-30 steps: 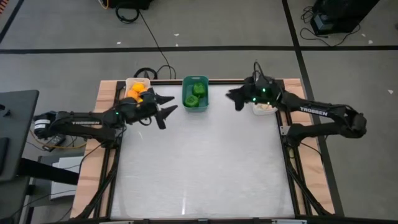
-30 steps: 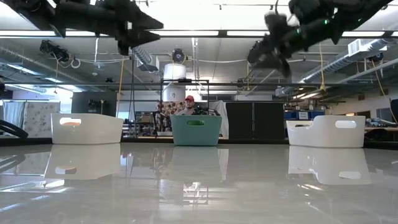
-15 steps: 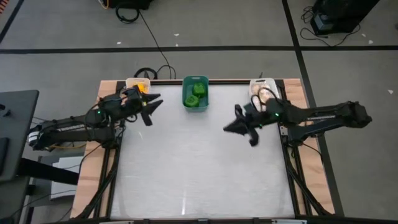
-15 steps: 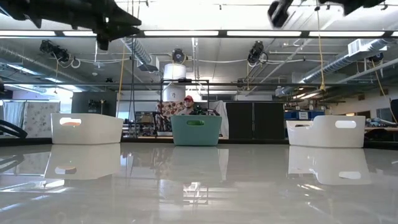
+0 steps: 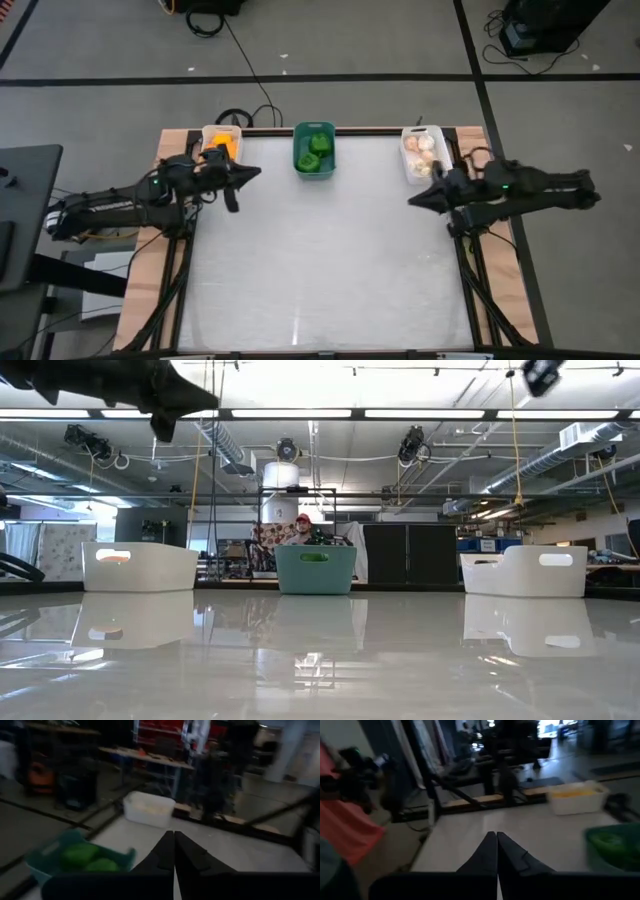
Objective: Sort produce into baskets
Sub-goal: Return to Home Position
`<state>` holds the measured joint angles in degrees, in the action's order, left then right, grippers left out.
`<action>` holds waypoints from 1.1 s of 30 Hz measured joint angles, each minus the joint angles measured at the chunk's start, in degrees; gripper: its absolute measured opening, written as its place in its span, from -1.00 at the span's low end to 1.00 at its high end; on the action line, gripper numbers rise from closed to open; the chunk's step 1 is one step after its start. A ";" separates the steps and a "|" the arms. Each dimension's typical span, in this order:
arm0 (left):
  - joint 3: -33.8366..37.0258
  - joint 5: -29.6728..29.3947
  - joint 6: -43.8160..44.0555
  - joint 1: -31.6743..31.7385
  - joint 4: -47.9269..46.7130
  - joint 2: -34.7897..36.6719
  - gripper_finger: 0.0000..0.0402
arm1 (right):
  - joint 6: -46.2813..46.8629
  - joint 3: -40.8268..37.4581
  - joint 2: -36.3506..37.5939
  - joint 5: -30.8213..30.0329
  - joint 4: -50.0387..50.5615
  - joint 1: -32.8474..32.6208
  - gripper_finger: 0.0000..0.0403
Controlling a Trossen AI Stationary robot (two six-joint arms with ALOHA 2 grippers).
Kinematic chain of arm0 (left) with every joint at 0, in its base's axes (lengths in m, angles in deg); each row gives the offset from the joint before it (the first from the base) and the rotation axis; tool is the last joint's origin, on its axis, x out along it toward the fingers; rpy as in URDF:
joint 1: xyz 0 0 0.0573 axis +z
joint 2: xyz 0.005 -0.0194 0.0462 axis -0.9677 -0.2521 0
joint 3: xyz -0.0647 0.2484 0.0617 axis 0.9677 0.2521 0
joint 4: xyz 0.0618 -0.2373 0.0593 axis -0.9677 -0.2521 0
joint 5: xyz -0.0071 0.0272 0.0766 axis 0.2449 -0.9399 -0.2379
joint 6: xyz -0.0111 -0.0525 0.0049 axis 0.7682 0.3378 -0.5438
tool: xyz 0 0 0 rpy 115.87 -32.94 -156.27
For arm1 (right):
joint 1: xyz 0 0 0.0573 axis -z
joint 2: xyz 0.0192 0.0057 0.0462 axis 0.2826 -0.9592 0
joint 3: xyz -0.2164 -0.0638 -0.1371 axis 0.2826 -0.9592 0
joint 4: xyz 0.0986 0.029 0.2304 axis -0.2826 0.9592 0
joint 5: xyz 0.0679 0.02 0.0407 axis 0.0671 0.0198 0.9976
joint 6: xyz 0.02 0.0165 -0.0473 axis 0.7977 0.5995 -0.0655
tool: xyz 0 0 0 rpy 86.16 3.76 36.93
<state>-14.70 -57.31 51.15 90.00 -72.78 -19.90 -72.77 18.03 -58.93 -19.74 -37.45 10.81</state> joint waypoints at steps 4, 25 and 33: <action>1.71 6.32 0.55 -0.13 -3.35 2.48 -0.98 | -1.31 -0.33 9.35 -7.52 10.96 0.00 -0.99; 19.20 6.62 4.85 -2.83 18.38 3.97 -0.99 | -6.19 -20.86 24.75 -11.64 -7.34 0.04 -0.97; 15.46 7.02 0.07 -2.83 -0.93 14.00 -1.00 | -11.65 -20.94 27.43 -17.78 -8.15 0.13 -0.98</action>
<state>0.76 -50.30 51.22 87.17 -73.71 -5.89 -84.42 -2.91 -31.50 -37.52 -45.60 10.94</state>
